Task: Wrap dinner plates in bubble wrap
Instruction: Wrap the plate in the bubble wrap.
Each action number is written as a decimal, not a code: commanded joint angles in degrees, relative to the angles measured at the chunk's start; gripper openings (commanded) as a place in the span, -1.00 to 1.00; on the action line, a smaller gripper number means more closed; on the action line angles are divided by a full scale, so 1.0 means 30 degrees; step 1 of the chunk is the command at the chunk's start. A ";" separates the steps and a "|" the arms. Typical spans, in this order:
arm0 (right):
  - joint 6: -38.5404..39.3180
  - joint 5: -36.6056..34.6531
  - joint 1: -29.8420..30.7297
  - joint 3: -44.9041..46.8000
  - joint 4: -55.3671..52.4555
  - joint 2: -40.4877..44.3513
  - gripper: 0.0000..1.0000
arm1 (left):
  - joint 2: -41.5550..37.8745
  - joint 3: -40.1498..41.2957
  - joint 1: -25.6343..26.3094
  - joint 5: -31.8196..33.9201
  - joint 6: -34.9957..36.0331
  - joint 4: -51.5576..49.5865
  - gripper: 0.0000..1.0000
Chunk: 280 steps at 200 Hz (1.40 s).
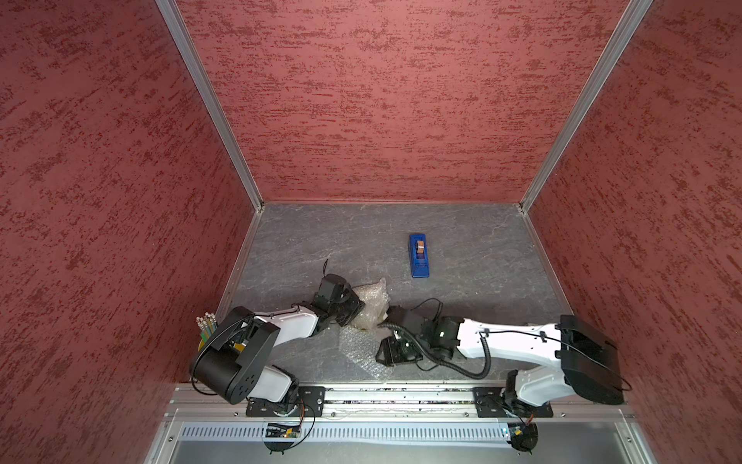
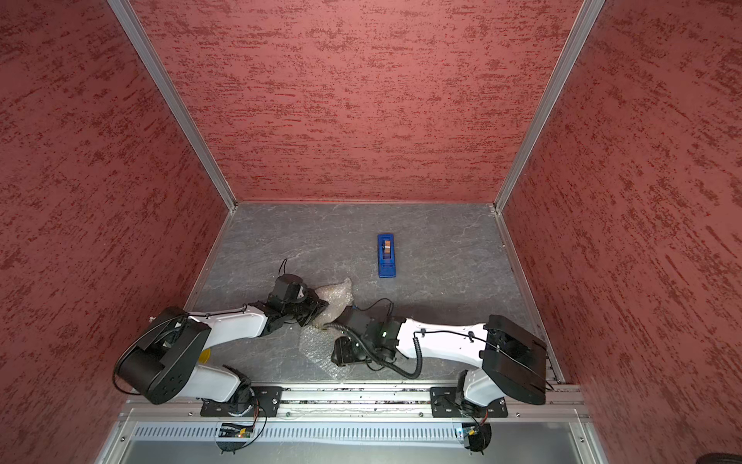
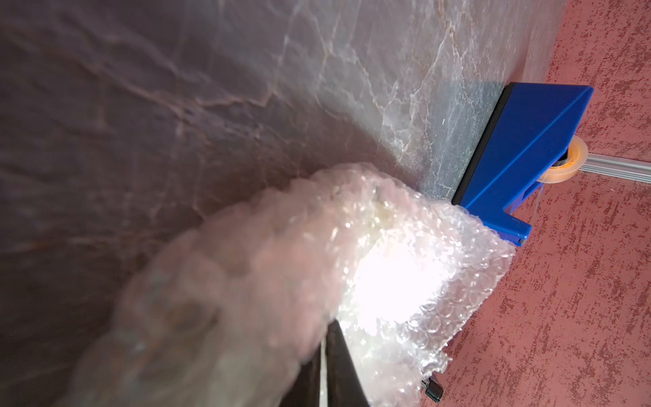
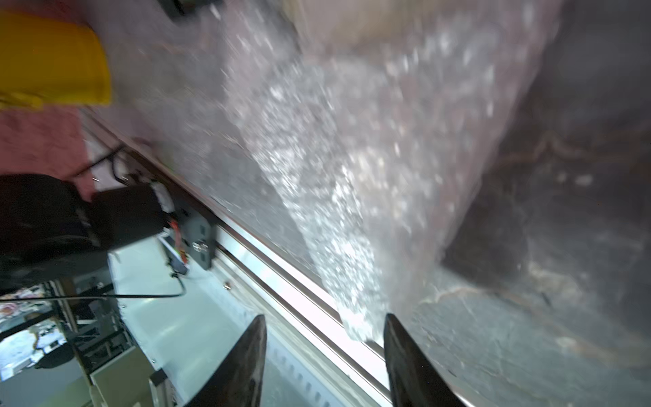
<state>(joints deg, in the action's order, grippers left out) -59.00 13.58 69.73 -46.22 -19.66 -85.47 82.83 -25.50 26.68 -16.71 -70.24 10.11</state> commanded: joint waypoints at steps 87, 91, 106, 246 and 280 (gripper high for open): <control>-0.3258 -0.0816 0.0617 0.0531 0.2171 -0.2229 -0.35 | 0.0696 0.1265 -0.0242 0.1236 -0.0346 -0.0676 -0.83; -0.3249 -0.0808 0.0607 0.0450 0.2090 -0.2232 -0.43 | 0.0734 0.1263 -0.0271 0.1221 -0.0347 -0.0647 -0.83; -0.3164 -0.0836 0.0632 0.0276 0.1713 -0.2024 -0.68 | 0.0776 0.1284 -0.0366 0.1164 -0.0347 -0.0586 -0.84; 0.4880 0.1955 -0.6707 -1.0361 -0.0058 -0.5751 -1.00 | 0.1163 0.1467 -0.0923 0.0575 0.1083 -0.0052 -0.87; 0.5224 0.2525 -0.7549 -1.2538 -0.0070 -0.8724 -1.00 | 0.1029 0.1615 -0.0982 0.0464 0.1179 -0.0084 -0.87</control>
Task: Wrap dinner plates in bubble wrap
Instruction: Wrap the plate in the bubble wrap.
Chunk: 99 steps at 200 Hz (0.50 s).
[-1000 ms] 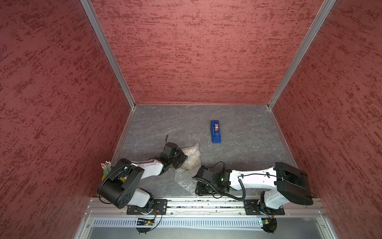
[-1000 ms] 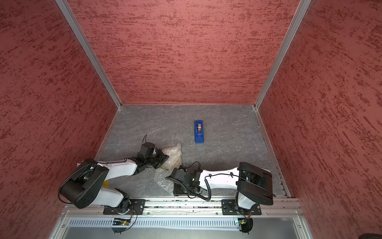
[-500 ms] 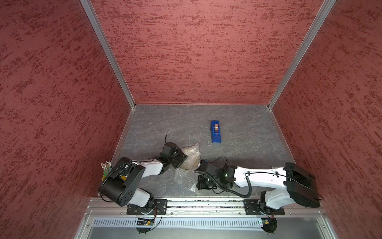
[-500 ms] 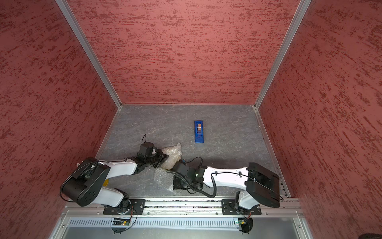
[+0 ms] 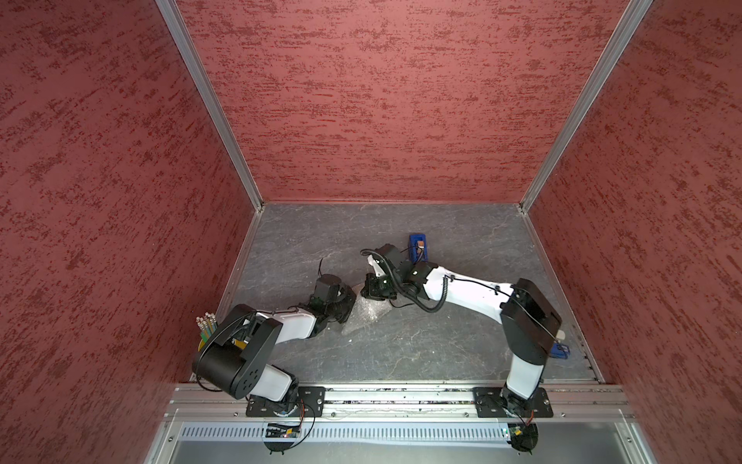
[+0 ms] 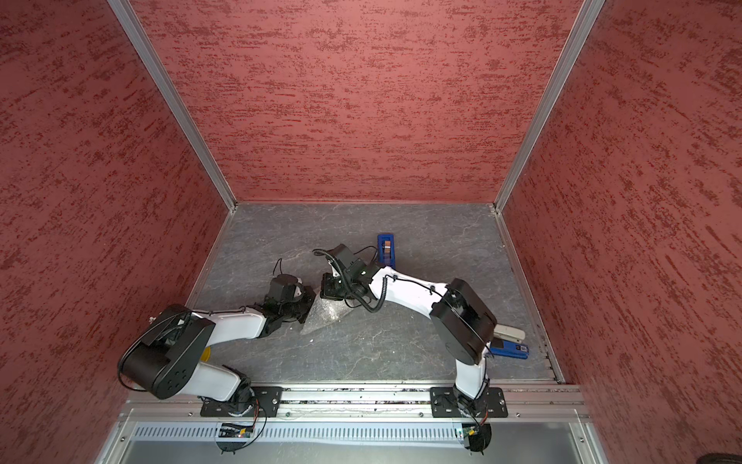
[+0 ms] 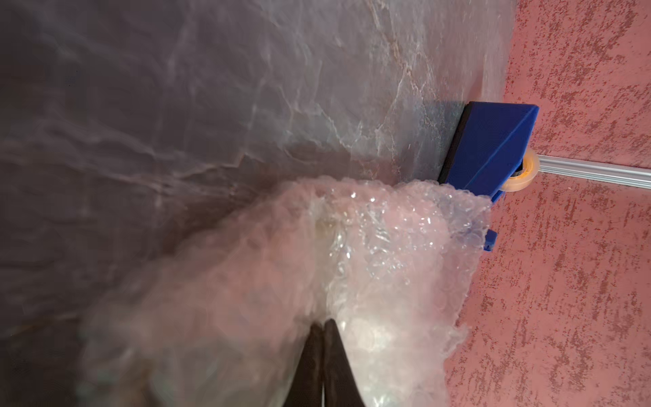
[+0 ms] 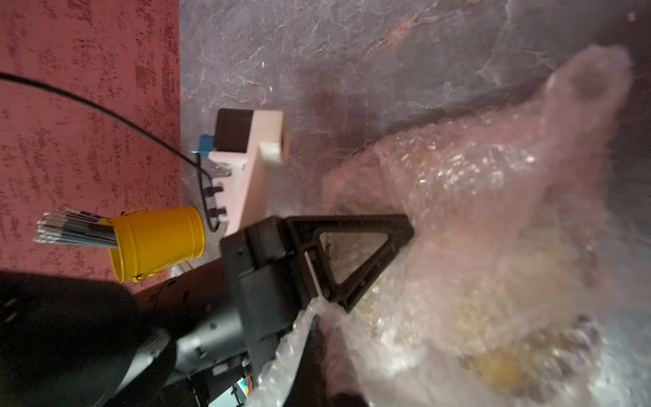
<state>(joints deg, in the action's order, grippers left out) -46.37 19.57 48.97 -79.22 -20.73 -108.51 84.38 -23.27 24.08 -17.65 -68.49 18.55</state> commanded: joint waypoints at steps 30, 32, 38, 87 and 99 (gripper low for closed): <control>0.0881 0.0888 -0.0986 -0.2535 0.0547 -0.3143 -1.00 | 0.0410 0.1075 -0.0174 0.0696 0.0593 -0.2901 -0.88; 0.0870 0.0851 -0.0997 -0.2589 0.0537 -0.3285 -1.00 | 0.0431 0.1076 -0.0174 0.0675 0.0608 -0.2915 -0.88; 0.0744 0.0724 -0.1070 -0.2698 0.0546 -0.3673 -1.00 | 0.0440 0.1074 -0.0174 0.0618 0.0623 -0.2952 -0.88; -0.0205 0.0759 -0.1556 -0.3104 0.1076 -0.6078 -1.00 | -0.0211 0.0935 -0.0230 0.0617 0.0740 -0.3571 -0.87; -0.0356 0.0855 -0.1589 -0.3478 0.0698 -0.6592 -1.00 | -0.1082 0.0899 -0.0276 0.0644 0.0642 -0.4306 -0.80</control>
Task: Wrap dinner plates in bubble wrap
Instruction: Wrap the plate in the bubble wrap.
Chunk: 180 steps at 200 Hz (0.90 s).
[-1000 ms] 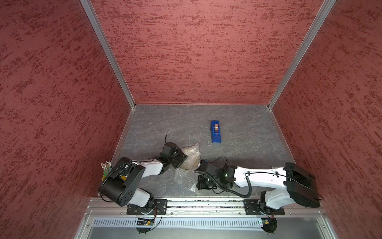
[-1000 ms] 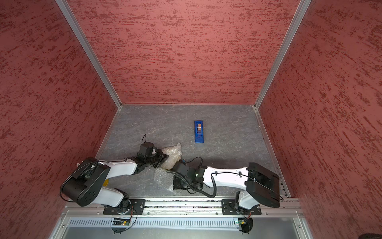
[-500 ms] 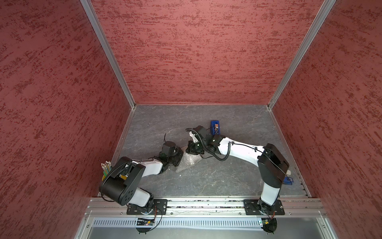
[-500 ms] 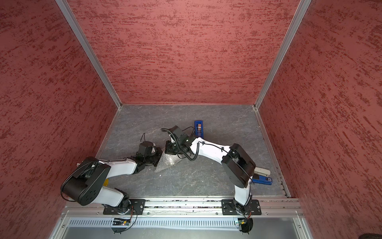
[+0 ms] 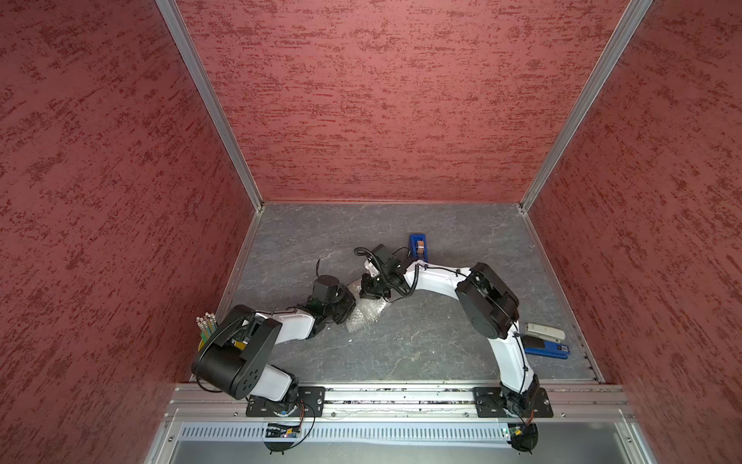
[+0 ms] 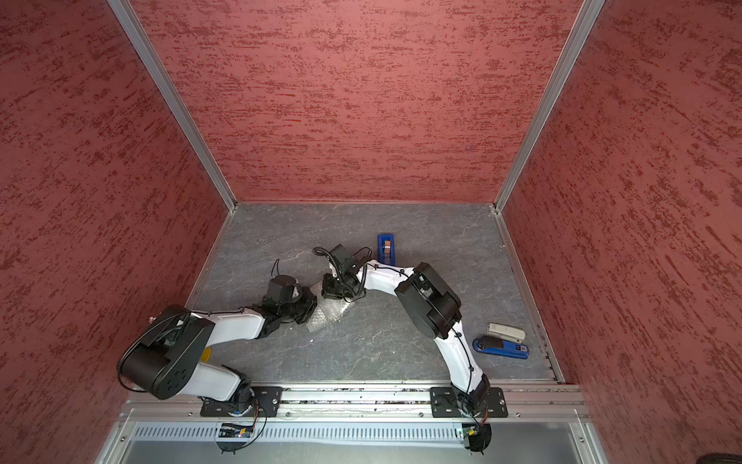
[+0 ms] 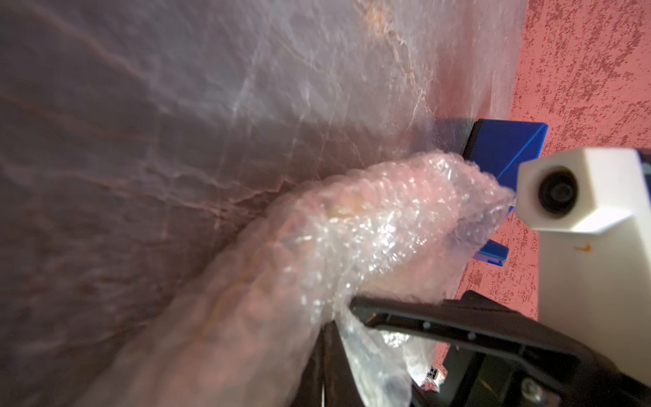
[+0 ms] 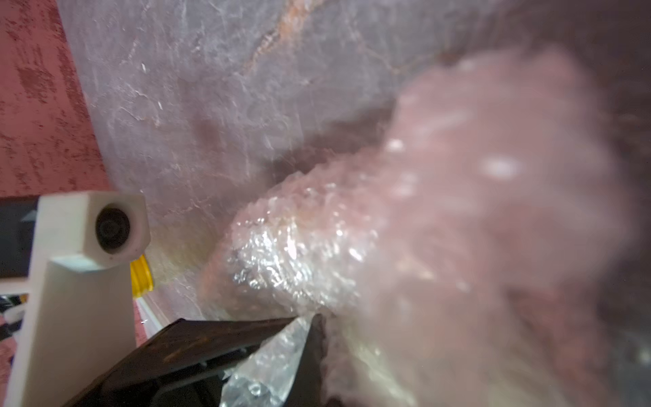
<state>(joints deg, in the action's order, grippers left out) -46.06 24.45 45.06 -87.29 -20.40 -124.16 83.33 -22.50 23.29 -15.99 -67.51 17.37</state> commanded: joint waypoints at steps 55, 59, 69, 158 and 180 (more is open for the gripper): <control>-0.1164 -0.0876 -0.0312 -0.0890 0.0411 -0.1564 -1.00 | -0.8055 -0.1203 0.2819 0.4232 -0.1784 -1.1071 -0.75; -0.1242 -0.0855 -0.0312 -0.0876 0.0414 -0.1591 -1.00 | -0.8279 -0.1380 0.3048 0.4435 -0.1862 -1.1174 -0.75; -0.1384 -0.0896 -0.0313 -0.0828 0.0494 -0.1639 -1.00 | -0.8487 -0.1786 0.3453 0.4795 -0.1960 -1.1010 -0.75; -0.2215 -0.0652 -0.0320 -0.0664 0.0942 -0.1631 -1.00 | -0.3677 -0.1947 0.3149 0.3770 -0.1824 -0.6667 -0.97; -0.2421 -0.0592 -0.0321 -0.0662 0.1058 -0.1396 -1.00 | -0.1942 -0.1587 0.2413 0.4442 -0.1001 -0.5732 -0.99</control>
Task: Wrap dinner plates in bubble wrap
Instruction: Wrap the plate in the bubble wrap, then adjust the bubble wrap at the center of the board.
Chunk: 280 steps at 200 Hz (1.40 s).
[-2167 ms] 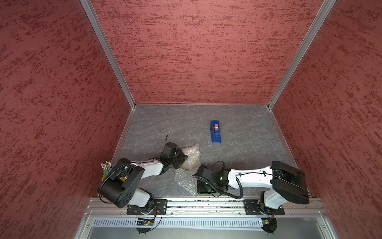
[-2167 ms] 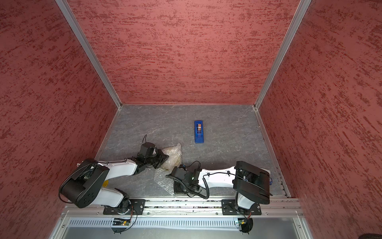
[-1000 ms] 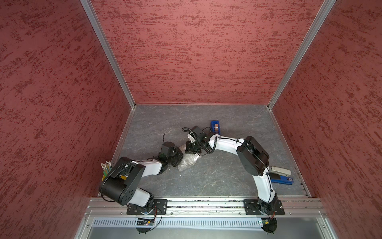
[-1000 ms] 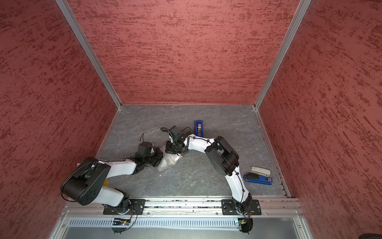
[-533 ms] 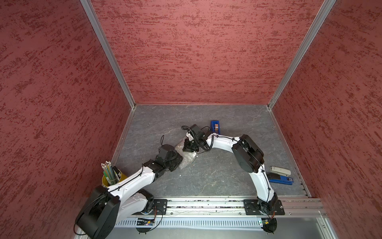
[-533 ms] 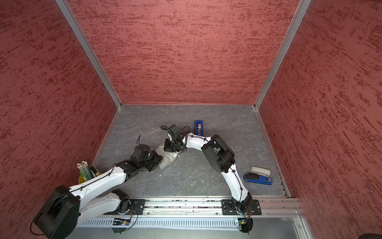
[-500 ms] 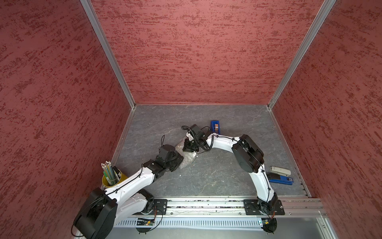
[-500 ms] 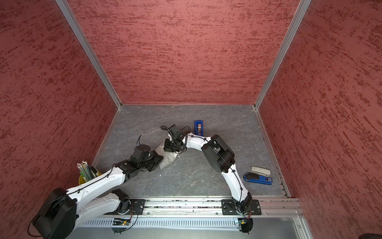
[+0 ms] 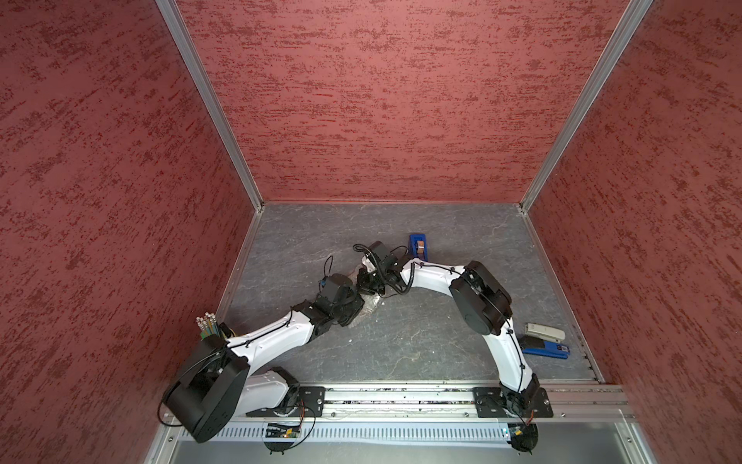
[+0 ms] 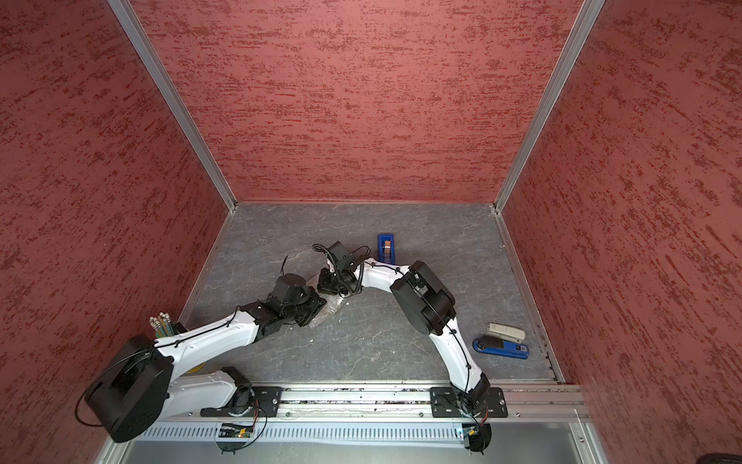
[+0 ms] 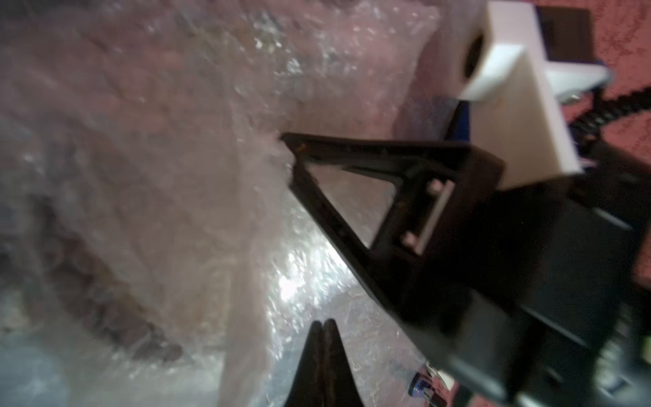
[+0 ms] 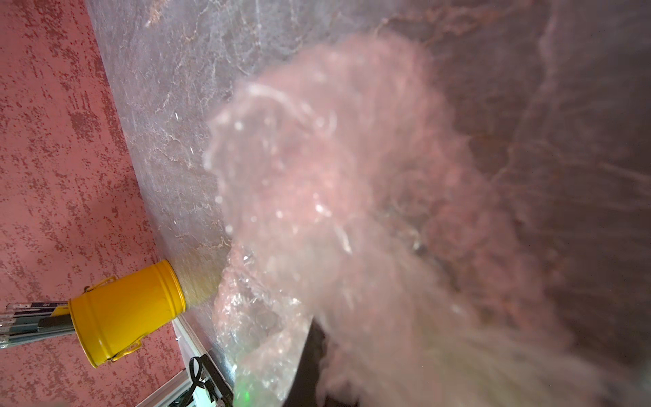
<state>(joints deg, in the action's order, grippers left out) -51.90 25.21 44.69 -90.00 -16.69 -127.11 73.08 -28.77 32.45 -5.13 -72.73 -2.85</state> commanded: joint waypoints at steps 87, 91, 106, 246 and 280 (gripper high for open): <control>0.1484 -0.1576 -0.0648 -0.2024 0.0324 0.2977 -0.12 | 0.3004 0.2329 -0.2638 -0.0341 0.1042 0.2670 -1.00; 0.1688 -0.1649 -0.0699 -0.2200 0.0205 0.3039 -0.11 | 0.3029 0.2365 -0.2759 -0.0465 0.1040 0.2754 -1.00; 0.2657 -0.1675 -0.0796 -0.3409 -0.0670 0.2643 -0.05 | 0.3091 0.2472 -0.3094 -0.0757 0.1198 0.2987 -1.00; 0.4023 -0.2837 -0.0925 -0.5484 -0.2675 -0.2322 -0.77 | 0.2464 0.2173 -0.3991 -0.1807 0.2768 0.2104 -1.00; 0.2082 -0.2574 -0.0717 0.0474 0.0538 0.0737 -0.83 | 0.2564 0.1830 -0.3916 -0.2215 0.2908 0.1969 -1.00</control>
<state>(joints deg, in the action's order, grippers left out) -41.28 17.74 41.87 -97.30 -18.65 -130.04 79.66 -23.46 21.15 -13.30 -65.52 8.62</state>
